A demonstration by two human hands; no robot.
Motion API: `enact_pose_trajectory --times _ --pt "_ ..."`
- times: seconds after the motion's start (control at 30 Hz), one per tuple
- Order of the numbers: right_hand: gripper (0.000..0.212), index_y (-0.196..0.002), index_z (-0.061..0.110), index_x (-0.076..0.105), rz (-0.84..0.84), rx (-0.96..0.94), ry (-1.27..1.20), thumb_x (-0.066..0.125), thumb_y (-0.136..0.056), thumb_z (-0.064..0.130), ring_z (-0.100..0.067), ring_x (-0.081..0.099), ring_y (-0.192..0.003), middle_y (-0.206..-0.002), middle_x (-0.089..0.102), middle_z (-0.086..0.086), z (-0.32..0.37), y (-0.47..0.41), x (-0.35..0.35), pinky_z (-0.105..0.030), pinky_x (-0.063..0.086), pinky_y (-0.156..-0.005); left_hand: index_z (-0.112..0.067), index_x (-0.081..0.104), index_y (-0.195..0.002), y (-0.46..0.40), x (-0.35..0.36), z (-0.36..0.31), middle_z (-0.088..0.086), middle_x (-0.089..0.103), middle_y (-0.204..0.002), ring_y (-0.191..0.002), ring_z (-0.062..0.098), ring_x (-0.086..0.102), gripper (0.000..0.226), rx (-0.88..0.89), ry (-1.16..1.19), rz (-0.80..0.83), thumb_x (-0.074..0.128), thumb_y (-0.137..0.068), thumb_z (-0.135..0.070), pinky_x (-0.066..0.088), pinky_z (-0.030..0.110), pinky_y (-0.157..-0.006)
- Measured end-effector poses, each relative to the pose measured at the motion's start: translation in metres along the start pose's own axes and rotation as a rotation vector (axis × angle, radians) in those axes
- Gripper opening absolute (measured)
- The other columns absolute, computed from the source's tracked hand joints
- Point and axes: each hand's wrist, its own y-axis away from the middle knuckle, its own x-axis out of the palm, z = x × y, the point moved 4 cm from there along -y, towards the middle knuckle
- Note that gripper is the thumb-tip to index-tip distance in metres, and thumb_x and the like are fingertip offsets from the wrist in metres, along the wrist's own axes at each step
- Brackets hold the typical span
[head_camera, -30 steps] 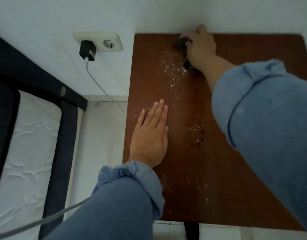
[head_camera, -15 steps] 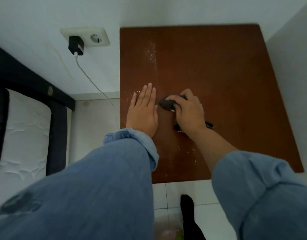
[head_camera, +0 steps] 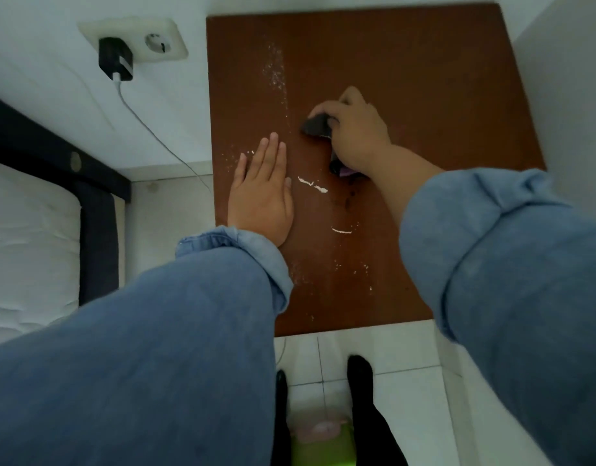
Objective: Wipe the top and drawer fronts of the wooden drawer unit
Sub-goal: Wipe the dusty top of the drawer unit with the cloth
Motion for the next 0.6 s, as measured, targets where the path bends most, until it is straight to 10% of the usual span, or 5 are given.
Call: enact_pose_trajectory --times 0.6 --pt "0.036 -0.106 0.034 0.065 0.046 -0.029 0.011 0.038 -0.097 0.011 -0.033 0.045 -0.094 -0.101 0.032 0.000 0.005 0.156 0.031 -0.042 0.041 -0.079 -0.007 0.012 -0.152 0.021 -0.012 -0.008 0.008 0.006 -0.161 -0.148 0.020 0.003 0.054 0.028 -0.022 0.039 0.021 -0.102 -0.025 -0.001 0.045 -0.119"
